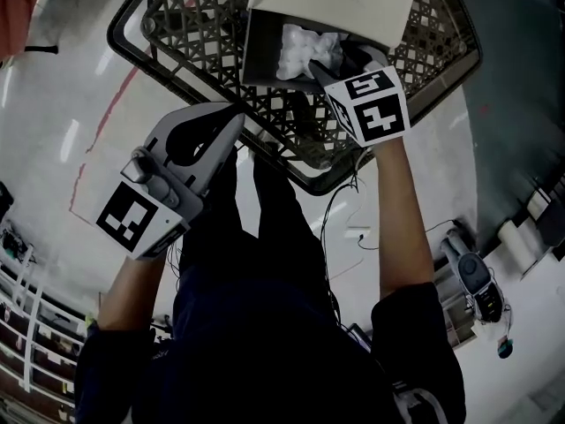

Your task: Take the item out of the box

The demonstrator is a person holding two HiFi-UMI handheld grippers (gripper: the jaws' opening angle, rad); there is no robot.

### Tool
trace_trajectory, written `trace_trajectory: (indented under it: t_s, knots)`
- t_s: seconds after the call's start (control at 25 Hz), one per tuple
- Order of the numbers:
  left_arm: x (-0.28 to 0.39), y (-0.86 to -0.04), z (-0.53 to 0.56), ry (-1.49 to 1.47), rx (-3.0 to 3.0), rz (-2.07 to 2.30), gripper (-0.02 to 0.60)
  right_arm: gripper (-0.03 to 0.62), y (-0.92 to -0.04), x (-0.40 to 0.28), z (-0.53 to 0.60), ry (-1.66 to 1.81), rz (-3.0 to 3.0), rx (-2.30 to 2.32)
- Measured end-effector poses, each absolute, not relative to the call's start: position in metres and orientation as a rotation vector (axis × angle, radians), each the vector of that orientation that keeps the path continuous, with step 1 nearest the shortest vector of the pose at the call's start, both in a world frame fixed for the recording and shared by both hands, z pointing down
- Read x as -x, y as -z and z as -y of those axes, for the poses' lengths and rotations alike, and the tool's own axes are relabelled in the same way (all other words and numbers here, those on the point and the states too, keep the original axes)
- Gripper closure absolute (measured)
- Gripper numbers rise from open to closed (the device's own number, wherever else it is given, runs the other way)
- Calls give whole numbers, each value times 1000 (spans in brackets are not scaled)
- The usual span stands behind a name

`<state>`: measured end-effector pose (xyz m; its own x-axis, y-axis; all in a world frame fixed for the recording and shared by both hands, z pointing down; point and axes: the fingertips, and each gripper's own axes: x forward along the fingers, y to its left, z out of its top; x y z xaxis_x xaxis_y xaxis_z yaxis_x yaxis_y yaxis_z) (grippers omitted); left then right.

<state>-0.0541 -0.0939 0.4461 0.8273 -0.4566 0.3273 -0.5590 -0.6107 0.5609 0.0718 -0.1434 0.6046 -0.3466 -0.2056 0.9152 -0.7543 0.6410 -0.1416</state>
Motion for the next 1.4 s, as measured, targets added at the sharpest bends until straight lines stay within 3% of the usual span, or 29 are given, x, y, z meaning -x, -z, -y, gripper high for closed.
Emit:
trace_trajectory:
  t_s: [0.32,0.88,1.4]
  knots:
    - [55,-451,92,-203,-2317,736,574,351,-614,-70,141,-655,1795,-682]
    - [55,-441,91,-203,-2344,725,574,542,-609,-64,139,-604,1845,-715]
    - [46,-374,97,-170,-2461,708,574,556,-510,-74,151,-533,1972,-924]
